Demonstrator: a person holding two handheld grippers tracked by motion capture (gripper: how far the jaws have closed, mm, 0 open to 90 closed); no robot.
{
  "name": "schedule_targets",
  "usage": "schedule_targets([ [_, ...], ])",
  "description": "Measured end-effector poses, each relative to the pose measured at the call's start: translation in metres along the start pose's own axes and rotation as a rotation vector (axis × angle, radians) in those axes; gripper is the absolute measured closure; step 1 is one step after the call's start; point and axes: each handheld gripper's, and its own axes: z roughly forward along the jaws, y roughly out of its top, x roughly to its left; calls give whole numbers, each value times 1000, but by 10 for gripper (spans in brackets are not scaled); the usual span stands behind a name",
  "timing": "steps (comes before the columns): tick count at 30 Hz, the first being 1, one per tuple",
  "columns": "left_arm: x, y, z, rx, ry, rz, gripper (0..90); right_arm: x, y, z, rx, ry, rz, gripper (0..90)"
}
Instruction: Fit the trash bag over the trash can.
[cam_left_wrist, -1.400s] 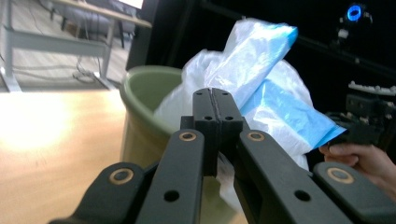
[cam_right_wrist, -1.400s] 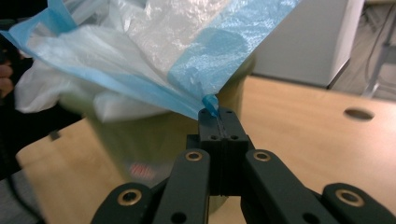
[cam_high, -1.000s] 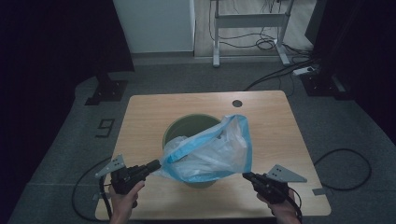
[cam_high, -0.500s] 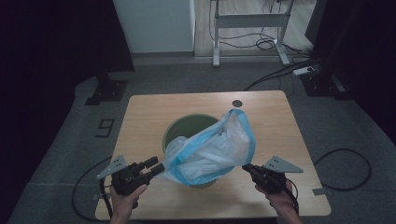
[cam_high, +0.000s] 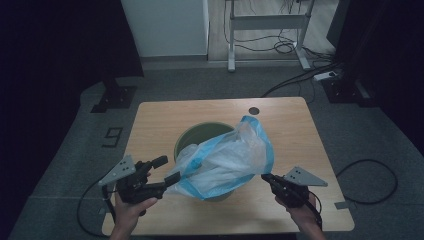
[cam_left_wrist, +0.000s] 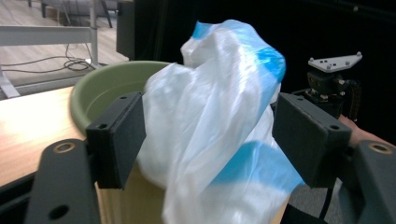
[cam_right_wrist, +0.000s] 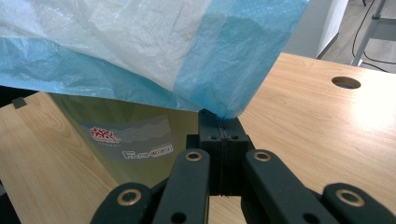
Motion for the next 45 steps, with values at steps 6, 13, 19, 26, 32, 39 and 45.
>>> schedule_targets([
  [6, -2, 10, 18, 45, 0, 61, 446, 0, 2, -1, -5, 3, 3, 891],
  [13, 10, 14, 27, -17, -11, 29, 856, -3, 0, -4, -5, -3, 5, 890],
  [19, 17, 14, 26, -87, 15, -7, 897, -1, -5, -7, -6, 10, 1, 753],
  [26, 20, 13, 21, -116, 29, -15, 898, -8, 22, -34, -133, 45, 40, 342],
  [32, 21, 11, 21, -119, 30, -14, 898, -17, 46, -30, -144, 70, 51, 315],
  [39, 26, 7, 22, -122, 27, -21, 898, -20, 67, 3, -104, 157, 58, 543],
  [45, 34, 6, 20, -136, 49, -35, 898, -12, 71, 12, -119, 18, 4, 885],
])
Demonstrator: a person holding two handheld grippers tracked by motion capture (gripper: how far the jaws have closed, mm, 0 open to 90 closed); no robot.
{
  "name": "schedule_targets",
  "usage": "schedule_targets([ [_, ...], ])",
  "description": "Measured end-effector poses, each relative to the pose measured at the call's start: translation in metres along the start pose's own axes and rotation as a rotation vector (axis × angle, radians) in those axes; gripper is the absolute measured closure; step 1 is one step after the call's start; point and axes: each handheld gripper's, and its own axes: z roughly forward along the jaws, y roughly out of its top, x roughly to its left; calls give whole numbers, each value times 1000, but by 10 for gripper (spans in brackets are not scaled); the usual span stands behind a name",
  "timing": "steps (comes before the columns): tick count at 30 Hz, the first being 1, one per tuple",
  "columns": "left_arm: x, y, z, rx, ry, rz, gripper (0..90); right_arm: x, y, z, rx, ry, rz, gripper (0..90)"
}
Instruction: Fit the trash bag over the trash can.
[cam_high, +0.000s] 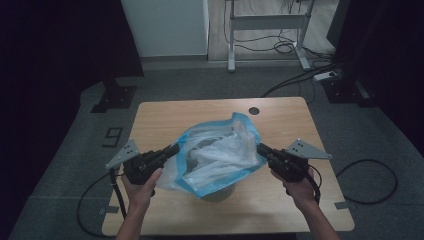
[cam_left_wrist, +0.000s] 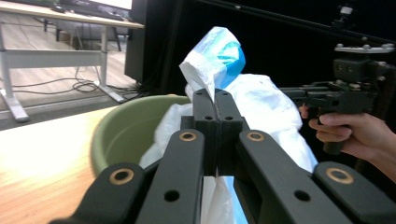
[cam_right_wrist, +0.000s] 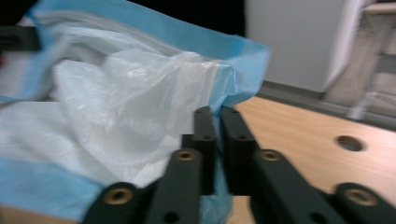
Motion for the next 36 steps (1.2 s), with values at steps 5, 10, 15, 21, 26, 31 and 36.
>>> schedule_targets([
  [5, 12, 1, -5, -34, 36, -19, 899, 0, 4, 4, 19, -59, -25, 891],
  [10, 34, 1, -9, -71, 99, -64, 898, -17, 3, 14, 62, -130, -13, 891],
  [15, 50, -2, -8, -71, 121, -97, 899, -29, 0, 23, 88, -152, 9, 891],
  [21, 71, -14, -3, -30, 128, -175, 898, -47, -11, 42, 142, -129, 72, 891],
  [26, 77, -27, -2, -8, 136, -192, 898, -53, -23, 46, 172, -120, 89, 890],
  [31, 76, -32, -3, -5, 128, -177, 898, -53, -29, 44, 172, -120, 90, 888],
  [36, 75, -35, -4, 25, 146, -172, 897, -53, -32, 43, 170, -117, 82, 868],
])
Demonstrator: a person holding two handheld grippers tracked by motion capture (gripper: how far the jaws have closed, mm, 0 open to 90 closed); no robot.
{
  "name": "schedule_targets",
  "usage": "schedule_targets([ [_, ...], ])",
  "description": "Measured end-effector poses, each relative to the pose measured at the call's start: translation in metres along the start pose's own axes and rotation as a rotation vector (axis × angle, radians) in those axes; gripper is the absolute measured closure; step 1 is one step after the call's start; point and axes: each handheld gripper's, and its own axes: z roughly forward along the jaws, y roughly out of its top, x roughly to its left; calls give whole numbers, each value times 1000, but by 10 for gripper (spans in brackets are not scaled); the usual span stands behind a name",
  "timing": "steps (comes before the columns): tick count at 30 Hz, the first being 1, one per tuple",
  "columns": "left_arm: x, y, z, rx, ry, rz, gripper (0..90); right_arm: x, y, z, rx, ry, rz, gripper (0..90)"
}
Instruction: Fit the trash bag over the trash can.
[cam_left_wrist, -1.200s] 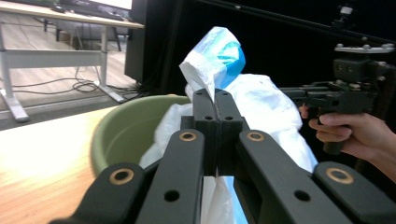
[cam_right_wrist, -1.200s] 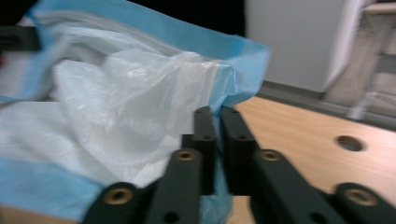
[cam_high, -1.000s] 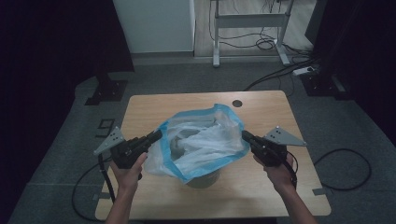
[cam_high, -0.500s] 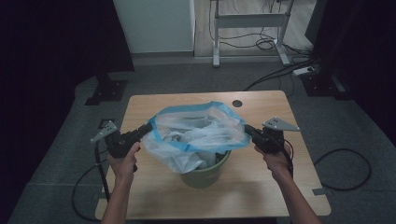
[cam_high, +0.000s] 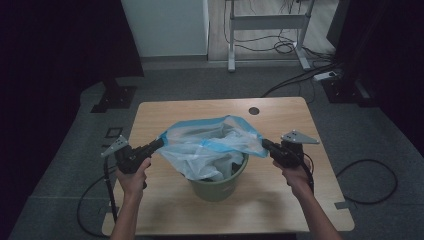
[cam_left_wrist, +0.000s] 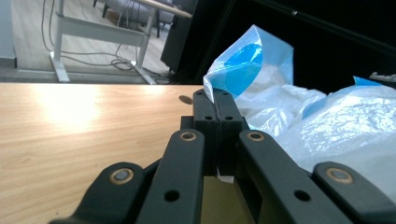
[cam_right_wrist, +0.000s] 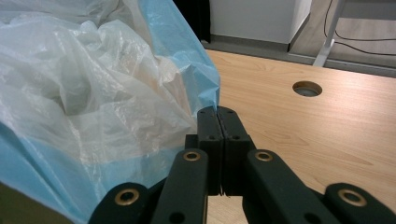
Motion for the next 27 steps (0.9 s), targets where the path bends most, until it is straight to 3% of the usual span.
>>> schedule_targets([
  [3, -1, -1, 0, 5, 2, 10, 897, 1, -1, 1, 1, 1, -4, 838],
  [5, -3, 0, 0, 0, -8, 18, 897, 4, 0, -1, -27, -18, -14, 677],
  [6, -3, 0, 0, 0, -8, 18, 897, 4, 0, -1, -27, -18, -14, 677],
  [7, -4, 0, 0, -1, -10, 21, 897, 7, 4, -9, -65, -36, -19, 616],
  [12, -6, 3, -2, -3, -12, 30, 897, 15, 16, -26, -118, -35, -37, 542],
  [14, -7, 4, -3, -6, -13, 31, 897, 22, 21, -35, -137, -13, -58, 517],
  [15, -7, 4, -3, -7, -12, 32, 897, 25, 23, -38, -144, 1, -65, 507],
  [16, -8, 5, -4, -9, -12, 31, 897, 36, 26, -46, -152, 68, -89, 487],
  [22, -11, 7, -3, -11, -14, 33, 897, 70, 30, -50, -146, 251, -143, 452],
  [24, -11, 7, -3, -10, -15, 36, 897, 76, 31, -49, -142, 276, -153, 446],
  [25, -12, 7, -2, -10, -16, 36, 897, 88, 31, -46, -128, 323, -172, 438],
  [27, -12, 7, -2, -11, -16, 35, 897, 92, 31, -45, -126, 335, -182, 438],
])
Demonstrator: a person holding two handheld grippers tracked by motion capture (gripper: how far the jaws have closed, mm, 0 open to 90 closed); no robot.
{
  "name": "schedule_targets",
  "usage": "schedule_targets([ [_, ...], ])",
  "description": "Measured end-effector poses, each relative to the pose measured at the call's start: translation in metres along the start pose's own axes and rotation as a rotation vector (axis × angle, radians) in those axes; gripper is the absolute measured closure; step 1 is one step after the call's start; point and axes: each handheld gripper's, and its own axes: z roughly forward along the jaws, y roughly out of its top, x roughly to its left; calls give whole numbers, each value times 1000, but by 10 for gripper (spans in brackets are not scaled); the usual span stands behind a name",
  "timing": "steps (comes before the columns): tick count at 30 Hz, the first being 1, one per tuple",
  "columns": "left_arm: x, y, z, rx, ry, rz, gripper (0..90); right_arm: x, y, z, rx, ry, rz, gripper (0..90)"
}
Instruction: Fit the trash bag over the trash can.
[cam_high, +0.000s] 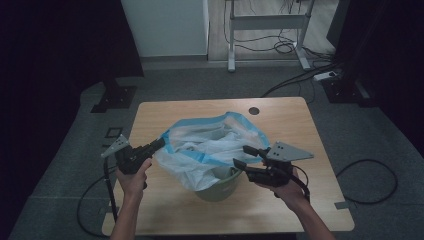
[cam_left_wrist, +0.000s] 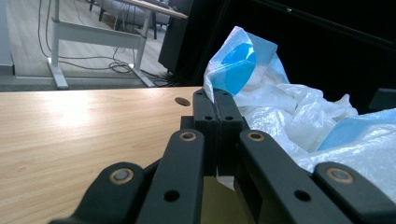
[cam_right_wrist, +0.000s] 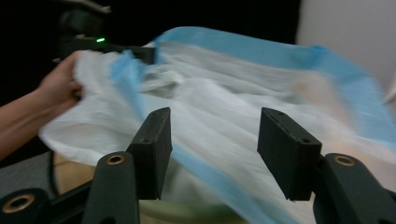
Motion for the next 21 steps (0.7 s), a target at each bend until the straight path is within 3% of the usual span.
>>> schedule_targets([
  [5, -1, 0, 1, -1, -4, -3, 897, 20, 2, 17, 12, 79, -45, 418],
  [9, -1, 0, 1, -2, -5, -3, 897, 27, 2, 24, 17, 83, -62, 435],
  [13, -1, 1, 1, -6, -2, -2, 897, 31, 1, 32, 37, 63, -92, 761],
  [15, -1, 1, 1, -11, 2, -1, 897, 28, 0, 32, 31, 56, -86, 863],
  [17, 0, 2, 1, -12, 2, -4, 897, 26, 0, 31, 27, 37, -80, 888],
  [18, 0, 3, 2, -14, -10, -6, 896, 19, -1, 27, 18, -5, -74, 890],
  [19, 0, 3, 2, -14, -10, -6, 895, 19, -1, 27, 18, -5, -74, 890],
  [21, -4, 4, 7, -11, -12, 10, 896, 11, -1, 26, 22, -44, -68, 890],
])
